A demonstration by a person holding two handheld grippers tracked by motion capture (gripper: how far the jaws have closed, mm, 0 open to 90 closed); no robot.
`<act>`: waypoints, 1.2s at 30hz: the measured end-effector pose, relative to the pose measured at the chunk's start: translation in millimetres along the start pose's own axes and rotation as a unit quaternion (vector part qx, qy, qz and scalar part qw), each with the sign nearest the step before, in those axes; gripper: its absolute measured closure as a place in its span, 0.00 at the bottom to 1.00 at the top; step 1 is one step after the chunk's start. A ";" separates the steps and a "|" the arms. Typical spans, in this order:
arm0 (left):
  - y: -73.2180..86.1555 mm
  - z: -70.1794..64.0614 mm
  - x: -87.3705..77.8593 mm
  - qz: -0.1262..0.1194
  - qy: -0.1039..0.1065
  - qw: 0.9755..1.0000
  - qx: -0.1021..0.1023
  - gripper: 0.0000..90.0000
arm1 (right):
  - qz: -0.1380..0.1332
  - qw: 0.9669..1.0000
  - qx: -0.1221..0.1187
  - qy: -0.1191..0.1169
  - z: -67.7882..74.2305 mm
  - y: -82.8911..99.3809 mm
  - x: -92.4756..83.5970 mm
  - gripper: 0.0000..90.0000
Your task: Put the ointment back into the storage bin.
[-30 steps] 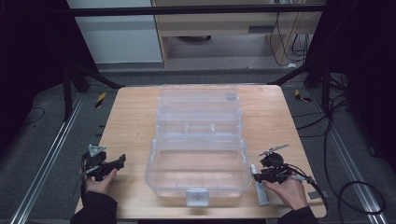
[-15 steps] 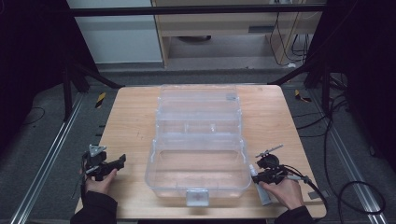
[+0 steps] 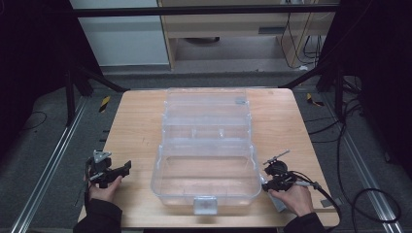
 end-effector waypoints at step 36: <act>-0.1 -1.2 1.2 0.006 0.002 1.000 0.005 0.25 | -0.103 0.992 -0.069 -0.003 -22.1 -3.6 -94.2 0.78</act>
Point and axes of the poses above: each handheld gripper's, and its own axes: x roughly forward along the jaws, y roughly out of its underside, z roughly to its left, the point moved 1 cm from there along x, roughly forward along the jaws, and after that the axes turned 9 degrees about z, right-handed, at the moved point
